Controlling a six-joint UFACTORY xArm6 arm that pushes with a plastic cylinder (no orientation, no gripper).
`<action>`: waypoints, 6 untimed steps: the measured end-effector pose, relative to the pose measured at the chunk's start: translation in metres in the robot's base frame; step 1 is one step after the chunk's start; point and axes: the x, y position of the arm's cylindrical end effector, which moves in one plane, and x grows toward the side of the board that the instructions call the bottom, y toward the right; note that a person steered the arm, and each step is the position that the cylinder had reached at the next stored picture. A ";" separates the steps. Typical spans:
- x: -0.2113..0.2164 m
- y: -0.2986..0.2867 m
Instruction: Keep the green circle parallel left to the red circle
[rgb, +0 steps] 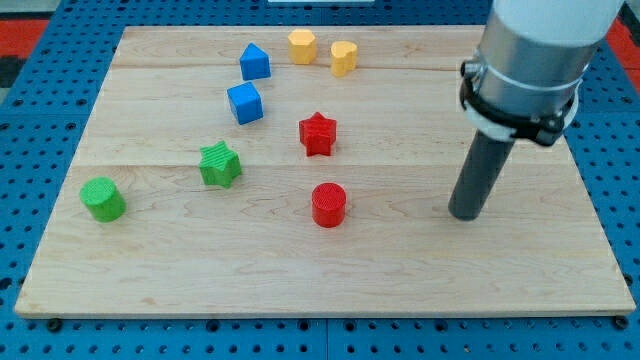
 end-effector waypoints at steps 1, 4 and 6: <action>0.020 -0.047; 0.026 -0.095; 0.026 -0.097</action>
